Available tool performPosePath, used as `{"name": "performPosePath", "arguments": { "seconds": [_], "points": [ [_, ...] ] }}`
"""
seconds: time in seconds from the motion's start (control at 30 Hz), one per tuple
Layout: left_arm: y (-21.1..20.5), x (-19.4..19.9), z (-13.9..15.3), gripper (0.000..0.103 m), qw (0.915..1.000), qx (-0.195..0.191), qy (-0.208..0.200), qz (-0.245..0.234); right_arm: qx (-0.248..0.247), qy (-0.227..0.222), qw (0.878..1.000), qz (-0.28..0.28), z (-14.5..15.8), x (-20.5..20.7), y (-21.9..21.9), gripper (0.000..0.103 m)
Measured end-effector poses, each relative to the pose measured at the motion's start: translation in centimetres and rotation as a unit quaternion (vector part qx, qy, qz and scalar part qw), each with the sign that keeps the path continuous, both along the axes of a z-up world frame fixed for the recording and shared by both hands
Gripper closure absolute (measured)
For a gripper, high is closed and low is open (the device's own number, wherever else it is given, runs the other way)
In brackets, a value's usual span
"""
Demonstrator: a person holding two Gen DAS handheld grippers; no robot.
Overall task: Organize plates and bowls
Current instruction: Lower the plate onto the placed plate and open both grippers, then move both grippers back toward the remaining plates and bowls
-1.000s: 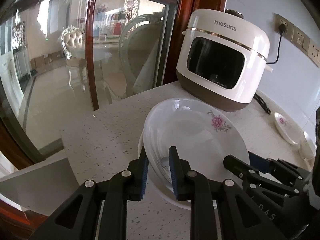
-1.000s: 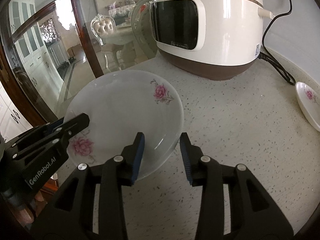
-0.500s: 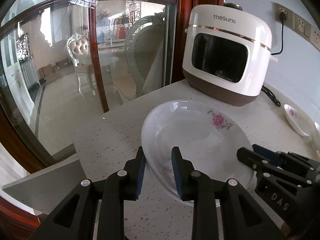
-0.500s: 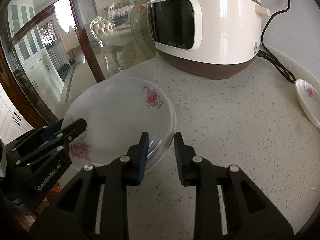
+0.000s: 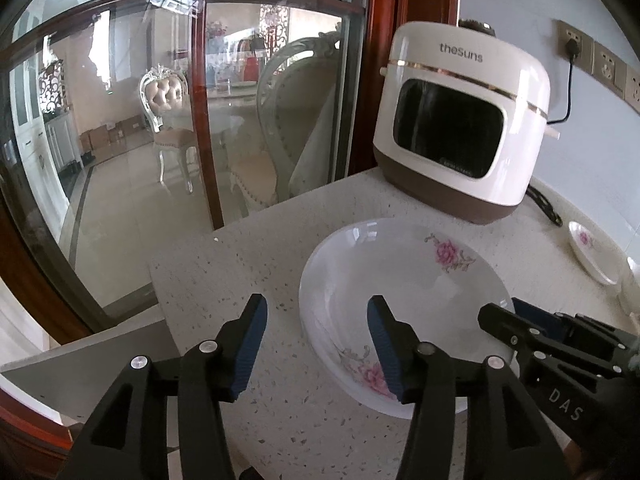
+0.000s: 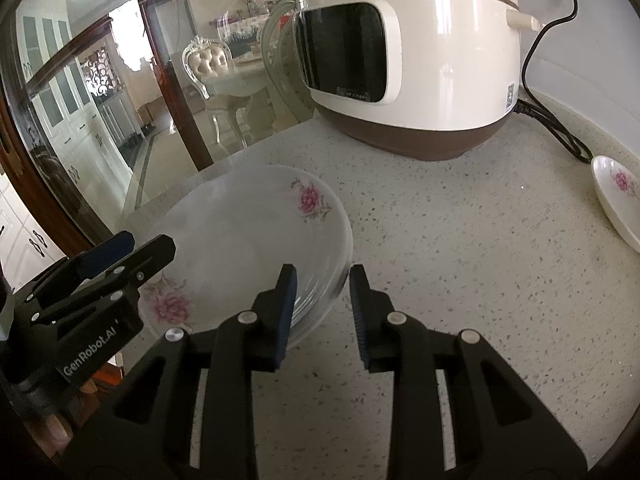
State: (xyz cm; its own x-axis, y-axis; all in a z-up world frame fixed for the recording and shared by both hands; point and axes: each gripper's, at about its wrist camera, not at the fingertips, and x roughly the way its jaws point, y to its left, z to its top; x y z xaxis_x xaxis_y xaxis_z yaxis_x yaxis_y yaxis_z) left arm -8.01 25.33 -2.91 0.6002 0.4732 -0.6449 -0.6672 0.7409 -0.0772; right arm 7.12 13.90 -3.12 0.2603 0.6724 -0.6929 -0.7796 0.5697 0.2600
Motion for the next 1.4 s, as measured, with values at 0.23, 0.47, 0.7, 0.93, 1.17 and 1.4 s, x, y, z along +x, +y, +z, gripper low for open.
{"name": "performPosePath", "arguments": {
  "seconds": [0.23,0.47,0.7,0.93,1.17,1.4],
  "points": [
    [-0.1,0.1,0.4,0.044,0.9999,0.004,-0.016,-0.003,0.023,-0.012,0.999,-0.022,0.9,0.1,-1.0,0.047],
    [-0.9,0.0,0.8,0.043,0.9997,0.001,-0.025,-0.007,0.025,-0.014,0.998,-0.058,0.9,0.7,-2.1,0.042],
    [-2.5,0.7,1.8,0.042,0.998,-0.005,-0.047,-0.041,0.028,-0.021,0.993,-0.113,1.5,1.7,-3.8,0.037],
    [-4.9,2.6,4.1,0.041,0.9923,-0.011,-0.069,-0.102,0.004,0.012,0.983,-0.184,2.5,3.6,-6.5,0.037],
    [-7.4,6.9,5.8,0.038,0.9803,-0.032,-0.081,-0.177,0.02,0.074,0.955,-0.288,2.6,7.6,-11.9,0.033],
    [-9.0,11.6,7.1,0.038,0.9657,-0.08,-0.078,-0.234,0.053,0.157,0.909,-0.382,0.5,11.5,-16.6,0.033]
  ]
}}
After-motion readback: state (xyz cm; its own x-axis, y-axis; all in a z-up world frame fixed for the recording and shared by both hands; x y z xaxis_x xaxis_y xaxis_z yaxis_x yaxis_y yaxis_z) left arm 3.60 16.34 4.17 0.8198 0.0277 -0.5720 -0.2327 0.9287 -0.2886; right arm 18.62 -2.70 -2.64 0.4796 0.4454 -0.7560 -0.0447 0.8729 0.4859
